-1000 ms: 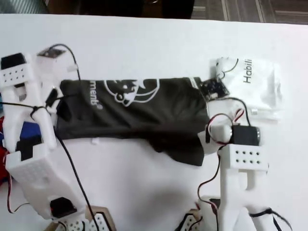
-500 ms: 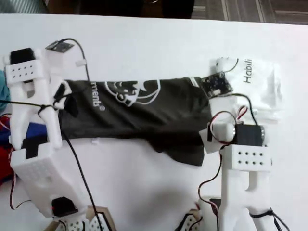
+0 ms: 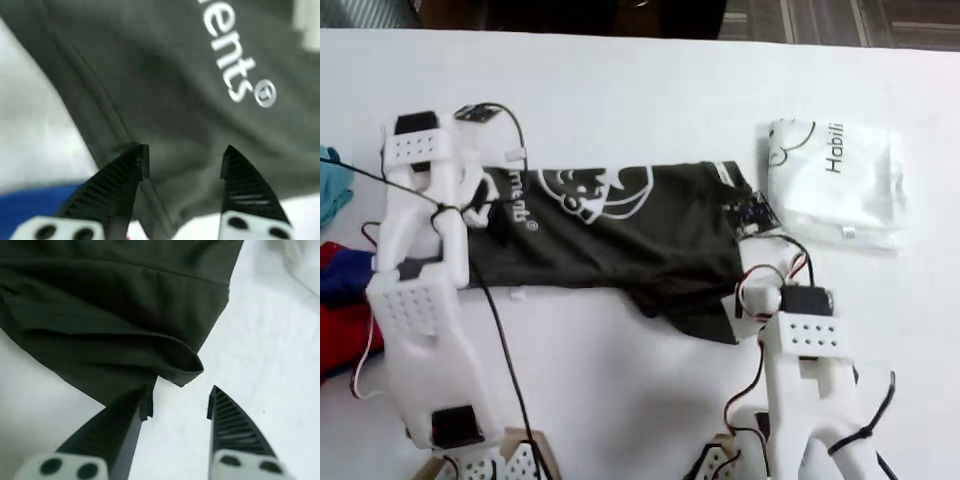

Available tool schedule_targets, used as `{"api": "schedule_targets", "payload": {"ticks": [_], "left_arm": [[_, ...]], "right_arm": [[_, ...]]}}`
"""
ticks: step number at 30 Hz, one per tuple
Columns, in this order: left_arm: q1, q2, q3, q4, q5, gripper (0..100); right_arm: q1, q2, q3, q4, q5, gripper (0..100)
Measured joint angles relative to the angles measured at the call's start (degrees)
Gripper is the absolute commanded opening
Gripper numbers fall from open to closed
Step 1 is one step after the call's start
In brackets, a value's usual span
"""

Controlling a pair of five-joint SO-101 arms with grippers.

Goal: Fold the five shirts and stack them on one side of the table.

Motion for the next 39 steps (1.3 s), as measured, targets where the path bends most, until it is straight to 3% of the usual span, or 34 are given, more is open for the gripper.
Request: {"api": "schedule_targets", "payload": {"ticks": [11, 15, 18, 20, 22, 24, 33, 39], "left_arm": [[0.1, 8.4, -12.1, 5.1, 1.8, 25], [0.1, 8.4, -12.7, 5.4, 1.8, 25], [0.1, 8.4, -12.7, 5.8, 1.8, 12], [0.2, 8.4, -12.7, 5.9, 1.8, 1], [0.2, 8.4, -12.7, 5.9, 1.8, 6], [0.3, 8.4, -12.7, 6.1, 1.8, 2], [0.8, 8.4, -12.7, 6.2, 4.0, 3], [1.0, 8.4, -19.9, 6.2, 4.6, 3]], "right_arm": [[-10.5, 0.0, -1.8, -3.7, -8.9, 17.3], [-10.1, 0.0, -7.6, -8.4, -9.4, 0.5], [-9.5, 2.7, -11.5, -14.2, -9.4, 1.7], [-9.6, 6.9, -15.6, -14.7, -9.4, 2.2], [-9.6, 12.5, -20.7, -13.5, -9.4, 2.0], [-9.6, 18.8, -26.4, -11.6, -9.4, 2.0], [-10.1, 49.8, -52.9, -4.6, -9.4, 2.0], [-10.1, 69.9, -74.5, 5.0, -9.4, 2.0]]}}
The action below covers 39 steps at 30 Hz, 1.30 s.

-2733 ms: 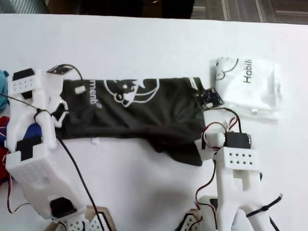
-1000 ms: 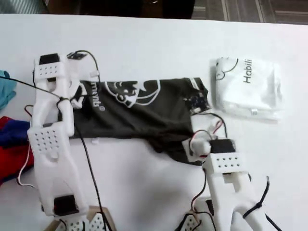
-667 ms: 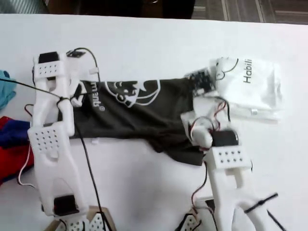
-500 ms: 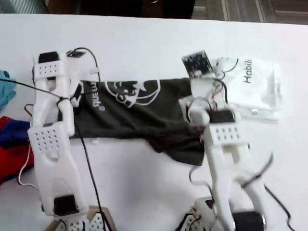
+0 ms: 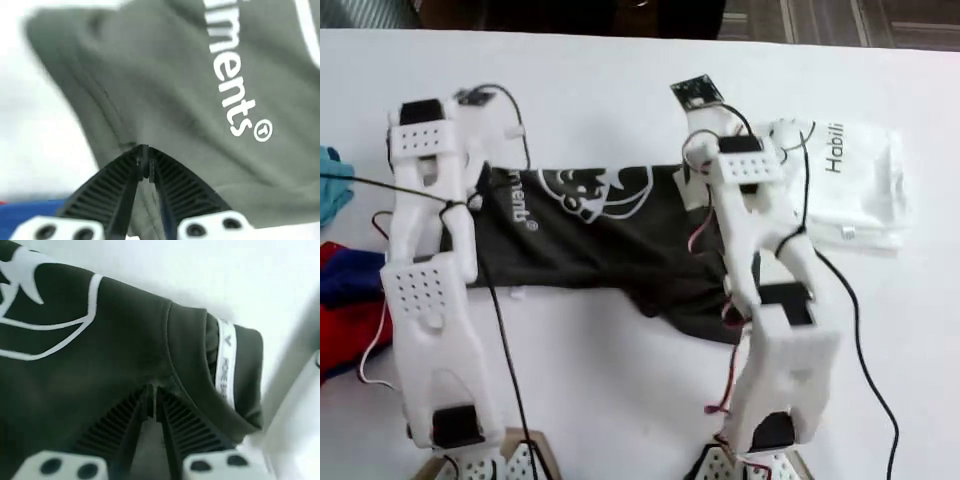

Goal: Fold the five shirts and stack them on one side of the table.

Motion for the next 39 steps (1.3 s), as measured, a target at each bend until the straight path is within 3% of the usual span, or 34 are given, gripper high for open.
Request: {"api": "schedule_targets", "payload": {"ticks": [7, 15, 29, 32, 39], "left_arm": [[0.2, 1.2, -6.5, -5.1, -0.1, 3], [-0.7, 10.2, -7.3, -10.5, 1.2, 3], [-3.9, 11.9, -10.5, -14.0, -0.2, 2], [-4.0, 12.1, -13.2, -12.3, -0.2, 2], [-1.7, 12.0, -26.0, 0.1, -0.2, 3]], "right_arm": [[0.0, 17.1, -25.2, 8.6, 0.0, 2.0], [0.4, 32.0, -44.4, 15.4, 0.0, 2.0], [2.9, 43.3, -63.6, 17.1, 0.1, 2.0], [3.1, 43.3, -67.1, 20.7, 0.1, 2.0], [3.3, 43.3, -79.4, 31.6, 0.1, 2.0]]}}
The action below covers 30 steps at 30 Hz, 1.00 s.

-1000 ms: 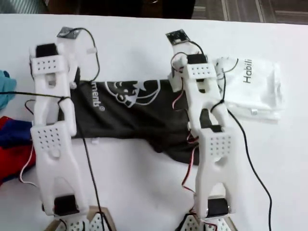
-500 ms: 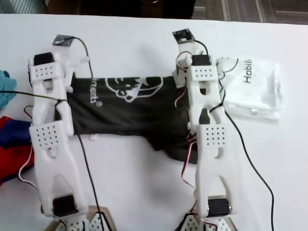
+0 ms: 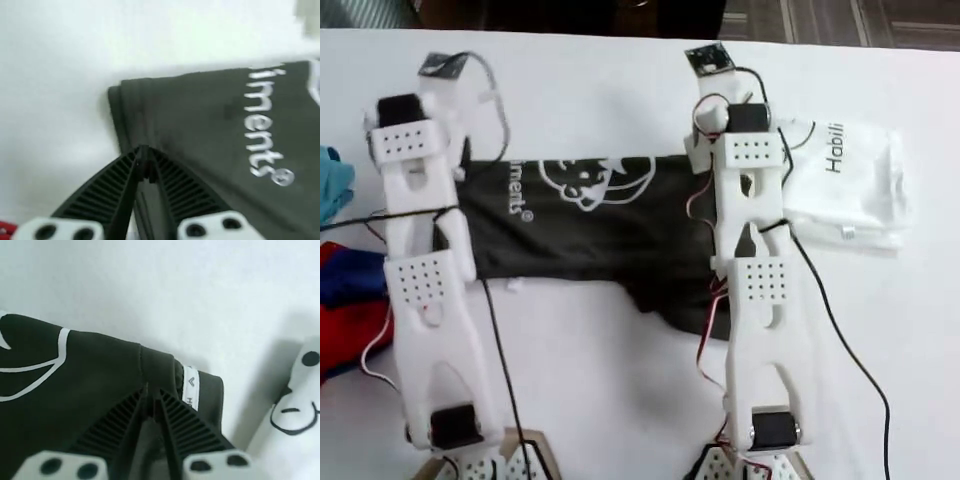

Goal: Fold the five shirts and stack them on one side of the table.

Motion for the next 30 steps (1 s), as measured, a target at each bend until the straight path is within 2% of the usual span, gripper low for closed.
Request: {"api": "schedule_targets", "payload": {"ticks": [2, 5, 10, 16, 21, 25, 30], "left_arm": [[0.5, -0.1, 1.3, 0.6, -0.2, 3], [0.4, -3.2, 10.7, 0.6, 0.0, 3], [0.9, -17.1, 35.5, 0.4, 0.0, 3], [0.6, -38.7, 65.2, -9.5, -2.7, 3], [-2.1, -47.6, 85.8, -24.1, -3.3, 3], [-4.5, -47.7, 89.2, -30.9, -3.3, 3], [-5.1, -46.5, 89.2, -32.6, -3.3, 3]], "right_arm": [[0.0, -0.2, -2.5, 3.2, 0.0, 2.0], [0.3, -1.1, -2.8, 4.8, 0.0, 2.0], [1.4, -5.5, -2.8, 5.0, 0.0, 2.0], [1.6, -16.9, 1.5, 5.0, 0.0, 2.0], [-0.8, -30.2, 17.6, 5.0, 0.0, 2.0], [-3.3, -42.3, 36.6, 5.0, 0.0, 2.0], [-3.0, -55.4, 58.2, 4.4, 0.0, 2.0]]}}
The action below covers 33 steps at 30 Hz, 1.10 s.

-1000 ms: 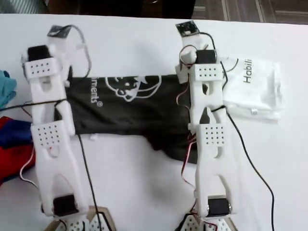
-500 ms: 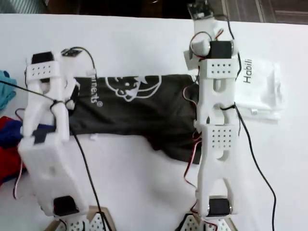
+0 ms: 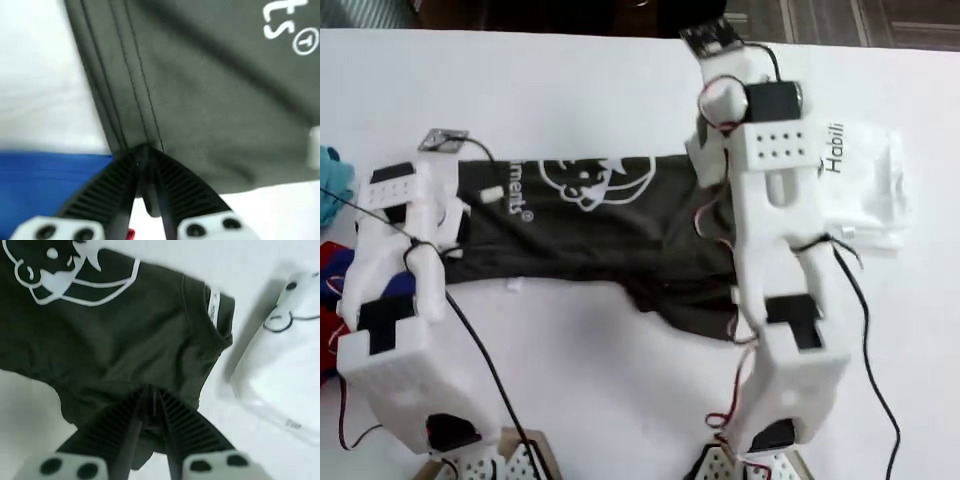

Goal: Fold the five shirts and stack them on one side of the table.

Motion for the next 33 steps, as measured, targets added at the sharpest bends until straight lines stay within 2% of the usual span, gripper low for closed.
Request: {"api": "schedule_targets", "payload": {"ticks": [6, 10, 13, 17, 22, 26, 30, 33], "left_arm": [[-1.7, 1.8, 0.0, -0.4, -1.7, 3], [-2.7, 1.9, -1.7, 2.8, -2.7, 3], [-3.3, 1.9, -5.4, 7.6, -2.5, 3], [-3.1, 1.9, -12.0, 13.9, -2.0, 3], [0.4, 2.5, -14.7, 19.3, -1.2, 3], [1.5, 2.4, -10.6, 17.9, -0.4, 3], [1.6, 2.5, -3.7, 10.5, -0.3, 3], [1.7, 2.3, 0.9, 4.0, -0.3, 3]], "right_arm": [[4.2, -14.2, 22.8, -3.2, 0.0, 2.0], [5.3, -20.8, 39.9, -11.9, 1.9, 2.0], [4.2, -25.0, 51.1, -19.4, 2.6, 2.0], [1.5, -27.7, 59.1, -28.6, 2.9, 2.1], [-4.3, -28.0, 63.6, -30.6, 2.9, 2.2], [-6.9, -28.1, 65.3, -29.8, 2.9, 3.9], [-10.5, -28.1, 68.9, -28.7, 6.9, 10.4], [-12.7, -28.1, 71.7, -28.7, 10.5, 10.8]]}}
